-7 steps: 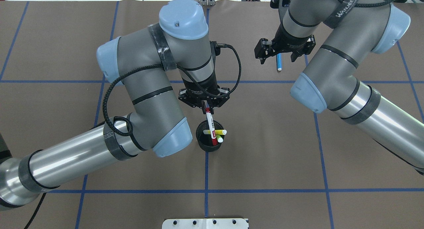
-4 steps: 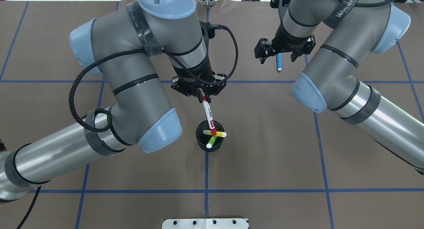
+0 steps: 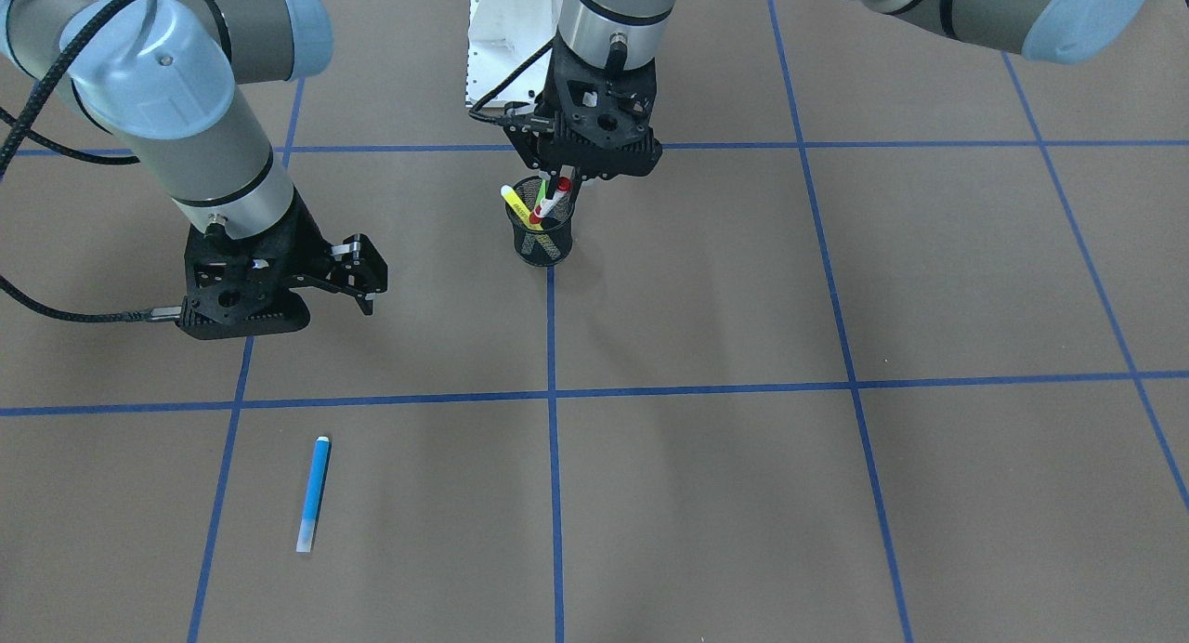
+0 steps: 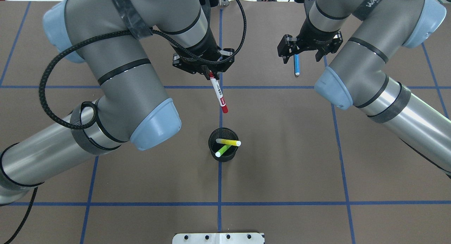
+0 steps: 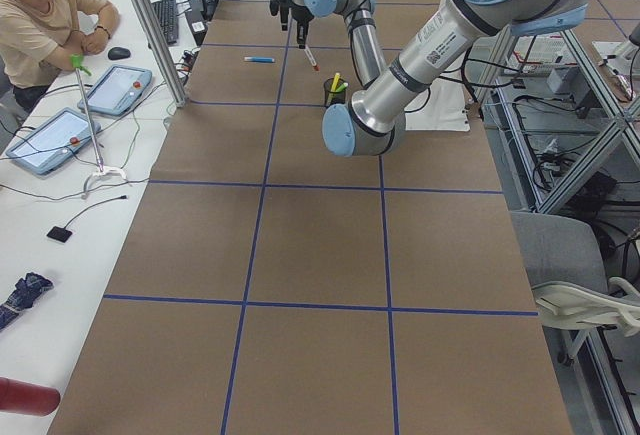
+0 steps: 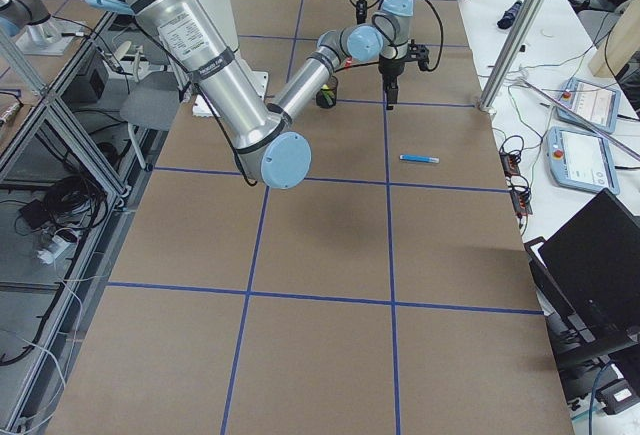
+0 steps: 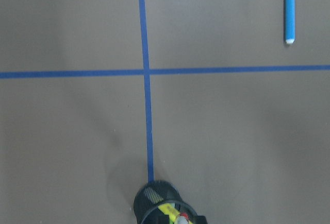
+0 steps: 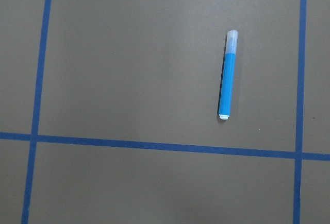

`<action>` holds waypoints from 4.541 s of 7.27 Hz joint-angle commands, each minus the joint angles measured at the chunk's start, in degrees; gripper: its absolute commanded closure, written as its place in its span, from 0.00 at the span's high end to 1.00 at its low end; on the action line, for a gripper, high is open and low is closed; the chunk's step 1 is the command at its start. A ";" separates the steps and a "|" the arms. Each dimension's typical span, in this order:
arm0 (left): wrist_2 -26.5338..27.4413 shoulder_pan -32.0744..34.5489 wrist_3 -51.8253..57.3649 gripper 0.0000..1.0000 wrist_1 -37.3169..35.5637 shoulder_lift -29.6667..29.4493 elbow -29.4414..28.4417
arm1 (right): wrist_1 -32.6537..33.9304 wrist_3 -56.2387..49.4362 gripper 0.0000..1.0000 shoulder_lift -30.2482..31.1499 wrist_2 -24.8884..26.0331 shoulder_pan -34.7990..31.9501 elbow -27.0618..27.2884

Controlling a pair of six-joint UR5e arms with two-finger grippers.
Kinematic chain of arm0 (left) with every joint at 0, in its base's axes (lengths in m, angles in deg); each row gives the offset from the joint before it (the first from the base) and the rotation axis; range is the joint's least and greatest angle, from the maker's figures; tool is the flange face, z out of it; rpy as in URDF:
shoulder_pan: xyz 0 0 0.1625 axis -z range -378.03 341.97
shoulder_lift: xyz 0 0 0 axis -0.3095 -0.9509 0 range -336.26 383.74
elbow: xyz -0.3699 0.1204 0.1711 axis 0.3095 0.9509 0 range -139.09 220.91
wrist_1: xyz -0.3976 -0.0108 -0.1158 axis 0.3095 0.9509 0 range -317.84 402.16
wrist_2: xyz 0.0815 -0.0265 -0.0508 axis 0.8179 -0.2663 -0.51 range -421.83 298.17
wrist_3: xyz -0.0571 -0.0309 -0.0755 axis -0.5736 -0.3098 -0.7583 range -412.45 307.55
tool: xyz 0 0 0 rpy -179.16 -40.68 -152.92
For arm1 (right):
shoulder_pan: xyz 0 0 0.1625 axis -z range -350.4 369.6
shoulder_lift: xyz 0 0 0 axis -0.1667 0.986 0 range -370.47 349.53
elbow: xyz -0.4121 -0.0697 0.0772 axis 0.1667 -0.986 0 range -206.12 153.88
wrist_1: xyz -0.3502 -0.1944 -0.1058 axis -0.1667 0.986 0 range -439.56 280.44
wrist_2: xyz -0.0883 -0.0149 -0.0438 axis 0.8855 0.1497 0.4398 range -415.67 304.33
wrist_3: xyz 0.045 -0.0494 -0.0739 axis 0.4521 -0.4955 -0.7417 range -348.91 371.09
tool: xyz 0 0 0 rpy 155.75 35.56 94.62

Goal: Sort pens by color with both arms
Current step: 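Lift the red-capped marker out and carry it farther from the robot, then release the red-capped marker near the blue marker and raise the left gripper, then move the left gripper back toward the pen cup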

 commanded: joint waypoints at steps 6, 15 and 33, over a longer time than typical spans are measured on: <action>22.12 -0.28 -12.79 0.00 34.04 -0.89 -17.38 | 3.95 -14.93 0.99 0.93 -3.03 -8.62 -5.21; 45.86 -9.86 -15.34 0.00 53.87 -21.97 -61.42 | 4.59 -18.39 0.99 3.04 -4.09 -10.83 -5.21; 31.72 -7.43 -9.02 1.00 40.67 -23.76 -50.18 | 4.06 -16.11 0.99 2.16 -3.91 -9.95 -5.12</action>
